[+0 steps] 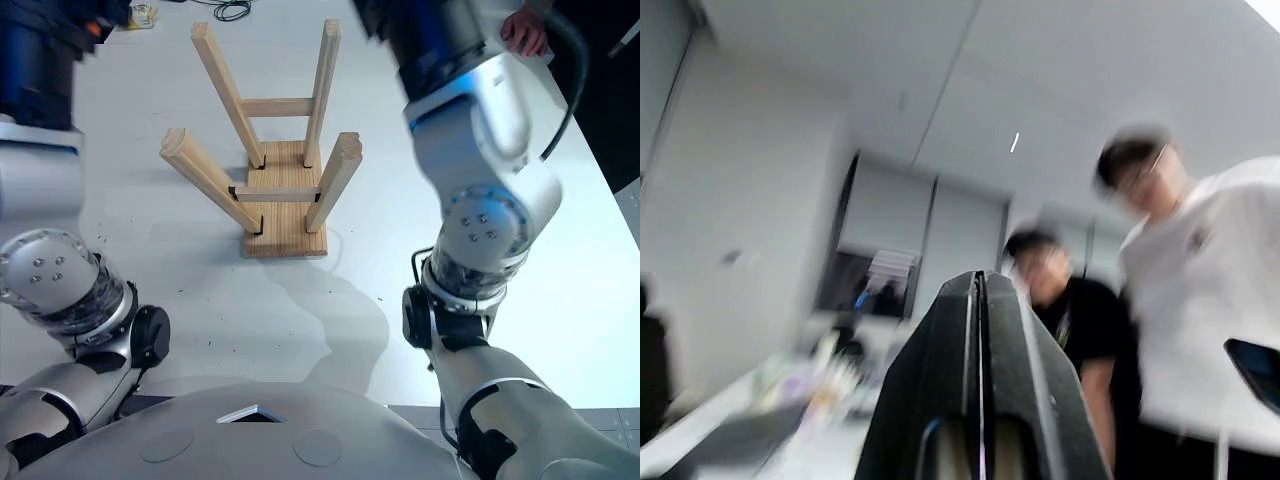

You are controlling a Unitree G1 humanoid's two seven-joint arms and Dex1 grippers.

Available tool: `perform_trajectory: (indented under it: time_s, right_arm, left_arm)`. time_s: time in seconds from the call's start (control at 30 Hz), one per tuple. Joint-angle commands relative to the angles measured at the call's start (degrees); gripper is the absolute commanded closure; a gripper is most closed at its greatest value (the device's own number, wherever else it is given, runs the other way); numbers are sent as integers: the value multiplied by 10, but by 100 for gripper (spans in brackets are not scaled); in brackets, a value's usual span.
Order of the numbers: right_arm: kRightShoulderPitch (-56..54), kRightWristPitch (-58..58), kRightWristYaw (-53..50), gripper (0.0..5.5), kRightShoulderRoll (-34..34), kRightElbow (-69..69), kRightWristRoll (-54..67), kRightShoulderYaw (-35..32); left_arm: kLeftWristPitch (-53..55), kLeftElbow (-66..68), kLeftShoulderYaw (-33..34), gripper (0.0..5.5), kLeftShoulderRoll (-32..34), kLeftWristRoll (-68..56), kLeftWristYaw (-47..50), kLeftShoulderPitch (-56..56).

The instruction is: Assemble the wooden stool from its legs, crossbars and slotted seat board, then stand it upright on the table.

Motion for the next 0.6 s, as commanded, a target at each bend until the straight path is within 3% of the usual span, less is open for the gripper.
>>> perform_trajectory:
  time_s: [0.03, 0.17, 0.27, 0.3, 0.6]
  right_arm:
    - [2, 23, -36, 550, -6, 0, 97, -25]
    - [158, 155, 21, 550, -113, -39, 69, 113]
    - [270, 188, 53, 550, -210, -12, -49, 238]
    - [282, 181, 54, 550, -213, -1, -74, 251]
    - [213, 129, 49, 550, -120, -6, -39, 173]
  left_arm:
    - [21, -15, -6, 548, 3, -63, 11, 8]
    - [119, 0, -81, 548, 23, -95, 26, 157]
    - [181, 34, -154, 548, 78, -57, 1, 304]
    - [182, 47, -164, 548, 79, -53, -3, 322]
    - [110, 72, -99, 548, 57, -67, -18, 251]
